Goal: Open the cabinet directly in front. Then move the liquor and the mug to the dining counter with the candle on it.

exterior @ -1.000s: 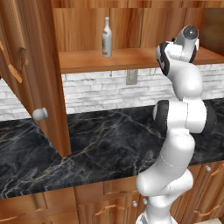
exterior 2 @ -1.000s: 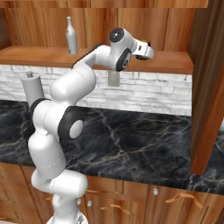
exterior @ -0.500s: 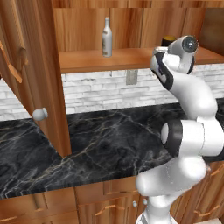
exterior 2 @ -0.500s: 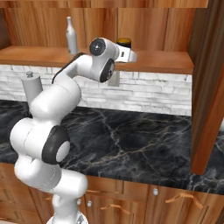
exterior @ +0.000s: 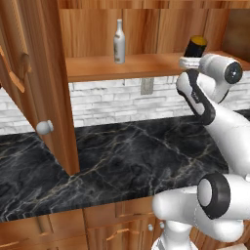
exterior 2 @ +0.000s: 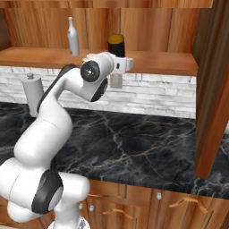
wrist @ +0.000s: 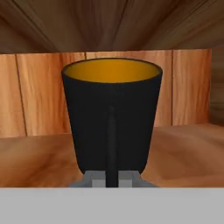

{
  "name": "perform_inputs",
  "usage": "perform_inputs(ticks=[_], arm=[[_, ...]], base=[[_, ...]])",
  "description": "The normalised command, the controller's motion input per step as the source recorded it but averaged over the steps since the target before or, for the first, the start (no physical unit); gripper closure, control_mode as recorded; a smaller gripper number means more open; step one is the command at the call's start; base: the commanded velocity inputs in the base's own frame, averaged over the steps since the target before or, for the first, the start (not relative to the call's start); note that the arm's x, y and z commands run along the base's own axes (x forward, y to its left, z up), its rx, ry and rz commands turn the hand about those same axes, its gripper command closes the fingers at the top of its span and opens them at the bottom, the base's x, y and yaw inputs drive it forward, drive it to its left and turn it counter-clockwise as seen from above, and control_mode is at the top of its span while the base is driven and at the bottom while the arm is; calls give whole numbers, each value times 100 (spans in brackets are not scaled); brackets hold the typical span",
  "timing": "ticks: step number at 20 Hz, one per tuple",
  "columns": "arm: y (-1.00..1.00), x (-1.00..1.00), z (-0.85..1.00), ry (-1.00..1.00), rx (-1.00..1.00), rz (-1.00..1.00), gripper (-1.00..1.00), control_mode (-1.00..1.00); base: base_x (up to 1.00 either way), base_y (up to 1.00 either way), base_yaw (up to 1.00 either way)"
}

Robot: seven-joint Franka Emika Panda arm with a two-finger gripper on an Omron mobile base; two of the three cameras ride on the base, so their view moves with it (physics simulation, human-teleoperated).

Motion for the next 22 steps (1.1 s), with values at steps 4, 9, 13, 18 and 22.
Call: perform_inputs(ticks=[4,9,13,18,22], arm=[[0,-100,61,-17,0,15,100,-100],[1,-100,16,-4,0,16,100,-100],[16,-100,-3,0,-7,20,100,-100],[28,-100,-5,0,-11,24,100,-100],[32,-100,-17,0,-12,25,100,-100]], base=[[0,0,0],[0,0,0],[0,0,0],[0,0,0],[0,0,0]])
